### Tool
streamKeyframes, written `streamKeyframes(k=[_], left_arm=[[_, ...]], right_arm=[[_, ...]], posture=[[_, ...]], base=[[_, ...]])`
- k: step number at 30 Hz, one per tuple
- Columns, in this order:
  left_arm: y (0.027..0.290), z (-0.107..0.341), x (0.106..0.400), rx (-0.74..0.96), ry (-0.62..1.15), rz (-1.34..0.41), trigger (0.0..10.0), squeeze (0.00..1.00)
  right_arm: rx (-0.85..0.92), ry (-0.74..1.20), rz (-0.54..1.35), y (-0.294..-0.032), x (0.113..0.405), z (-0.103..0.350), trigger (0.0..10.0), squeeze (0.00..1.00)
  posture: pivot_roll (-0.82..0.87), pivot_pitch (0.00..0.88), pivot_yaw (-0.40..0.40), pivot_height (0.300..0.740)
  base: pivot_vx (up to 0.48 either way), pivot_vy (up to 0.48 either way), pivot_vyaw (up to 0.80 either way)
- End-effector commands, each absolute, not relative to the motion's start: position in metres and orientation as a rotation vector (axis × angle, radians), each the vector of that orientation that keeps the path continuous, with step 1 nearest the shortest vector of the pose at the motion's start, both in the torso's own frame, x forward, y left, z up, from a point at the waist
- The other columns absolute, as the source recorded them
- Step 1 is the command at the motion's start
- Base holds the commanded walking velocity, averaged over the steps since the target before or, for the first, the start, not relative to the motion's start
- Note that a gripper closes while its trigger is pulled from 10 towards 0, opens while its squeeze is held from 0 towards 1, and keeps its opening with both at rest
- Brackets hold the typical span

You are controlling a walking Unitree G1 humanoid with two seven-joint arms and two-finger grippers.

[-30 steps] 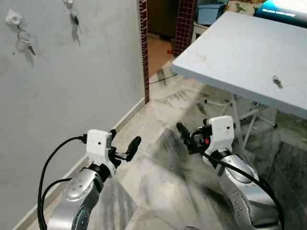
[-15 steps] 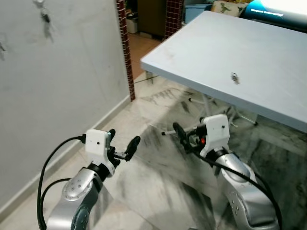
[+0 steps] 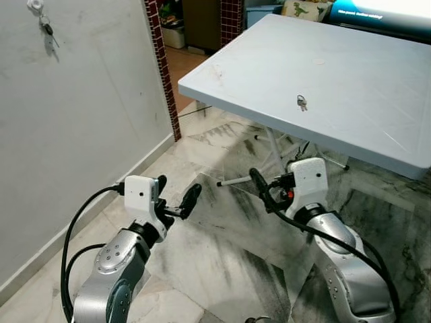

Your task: Hang keys on a hook

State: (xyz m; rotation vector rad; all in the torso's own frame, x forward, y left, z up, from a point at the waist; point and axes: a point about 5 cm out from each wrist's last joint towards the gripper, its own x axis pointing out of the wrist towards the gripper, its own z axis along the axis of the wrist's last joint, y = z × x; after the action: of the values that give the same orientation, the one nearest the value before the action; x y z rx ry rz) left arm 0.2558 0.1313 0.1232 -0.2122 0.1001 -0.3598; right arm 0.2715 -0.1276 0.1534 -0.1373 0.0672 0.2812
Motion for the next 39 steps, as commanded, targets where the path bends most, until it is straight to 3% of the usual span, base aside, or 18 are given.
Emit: streamKeyframes(k=[1, 15, 19, 27, 39], left_arm=[[0.131, 0.123, 0.258, -0.21, 0.095, -0.334, 10.0, 0.0], [0.131, 0.122, 0.259, -0.219, 0.078, -0.333, 10.0, 0.0], [0.133, 0.126, 0.266, -0.212, 0.065, -0.342, 10.0, 0.0], [0.134, 0.134, 0.279, -0.214, 0.029, -0.339, 10.0, 0.0], [0.135, 0.134, 0.278, -0.208, 0.022, -0.345, 10.0, 0.0]], right_arm=[[-0.149, 0.089, 0.287, -0.129, 0.273, 0.154, 10.0, 0.0], [-0.144, 0.049, 0.289, -0.134, 0.281, 0.158, 10.0, 0.0], [-0.128, 0.066, 0.242, -0.138, 0.28, 0.156, 10.0, 0.0], [-0.117, 0.063, 0.232, -0.137, 0.279, 0.154, 10.0, 0.0], [-0.122, 0.057, 0.238, -0.136, 0.278, 0.153, 10.0, 0.0]], posture=[[-0.03, 0.101, 0.001, 0.74], [-0.03, 0.098, -0.018, 0.74], [-0.04, 0.102, 0.003, 0.74], [-0.04, 0.102, 0.017, 0.74], [-0.03, 0.105, 0.025, 0.74]], base=[[0.0, 0.0, 0.0], [0.0, 0.0, 0.0], [0.274, 0.0, 0.0], [0.336, 0.0, -0.76], [0.383, 0.164, 0.0]])
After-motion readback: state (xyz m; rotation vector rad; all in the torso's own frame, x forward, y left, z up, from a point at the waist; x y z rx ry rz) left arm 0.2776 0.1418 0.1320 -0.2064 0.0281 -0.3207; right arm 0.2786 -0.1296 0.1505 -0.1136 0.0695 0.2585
